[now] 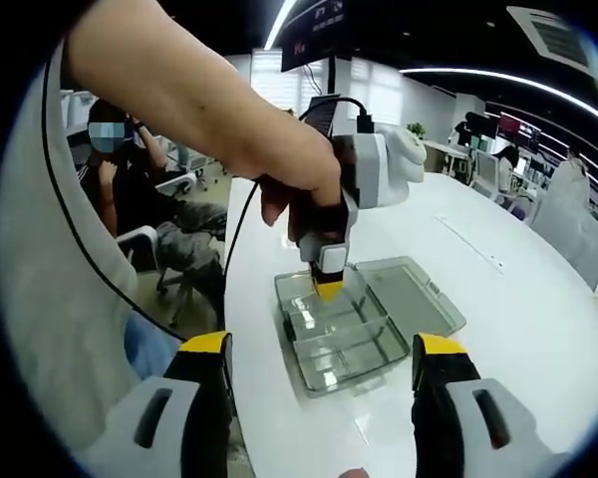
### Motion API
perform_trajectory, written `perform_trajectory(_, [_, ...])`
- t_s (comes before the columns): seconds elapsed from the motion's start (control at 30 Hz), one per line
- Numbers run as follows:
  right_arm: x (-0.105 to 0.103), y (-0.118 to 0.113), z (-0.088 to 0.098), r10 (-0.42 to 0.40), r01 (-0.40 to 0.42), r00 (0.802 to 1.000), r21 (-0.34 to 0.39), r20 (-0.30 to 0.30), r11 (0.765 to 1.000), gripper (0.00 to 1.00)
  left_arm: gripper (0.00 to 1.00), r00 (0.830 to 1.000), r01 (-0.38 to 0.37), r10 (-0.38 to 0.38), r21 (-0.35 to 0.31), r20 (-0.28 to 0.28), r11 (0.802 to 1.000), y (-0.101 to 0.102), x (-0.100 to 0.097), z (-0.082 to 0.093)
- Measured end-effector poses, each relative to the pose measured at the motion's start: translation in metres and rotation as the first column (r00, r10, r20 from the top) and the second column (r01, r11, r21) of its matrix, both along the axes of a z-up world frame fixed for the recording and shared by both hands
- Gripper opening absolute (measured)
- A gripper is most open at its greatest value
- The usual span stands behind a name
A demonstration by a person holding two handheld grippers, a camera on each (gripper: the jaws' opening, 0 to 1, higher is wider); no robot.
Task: Insert the divider into the dual guide fixture by aligning both edges with the guide slots and pushing it downward to the bottom, including one-sided entry, uneven engagement, binding, and posture correction.
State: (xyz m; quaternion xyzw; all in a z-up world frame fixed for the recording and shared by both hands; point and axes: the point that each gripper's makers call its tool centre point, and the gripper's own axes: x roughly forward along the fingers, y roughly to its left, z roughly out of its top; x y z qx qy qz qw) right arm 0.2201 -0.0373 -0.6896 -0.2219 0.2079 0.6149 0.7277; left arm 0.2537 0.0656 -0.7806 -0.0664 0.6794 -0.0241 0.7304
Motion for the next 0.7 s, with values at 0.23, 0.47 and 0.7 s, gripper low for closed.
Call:
perform_trajectory(0.23, [-0.0013, 0.0007, 0.0001, 0.001, -0.001, 1.000, -0.003, 0.000, 1.000, 0.71, 0.00, 1.000, 0.011, -0.011, -0.005, 0.002, 1.000, -0.0004, 0.0017, -0.0005])
perform_trajectory(0.47, [-0.0036, 0.0016, -0.0010, 0.000, 0.000, 1.000, -0.003, -0.005, 1.000, 0.71, 0.00, 1.000, 0.022, -0.022, -0.004, 0.000, 1.000, 0.0002, 0.0022, -0.0004])
perform_trajectory(0.7, [-0.0031, 0.0011, -0.0006, -0.002, 0.002, 1.000, 0.001, -0.006, 1.000, 0.71, 0.00, 1.000, 0.029, -0.029, 0.001, 0.000, 1.000, 0.0012, 0.0015, -0.0001])
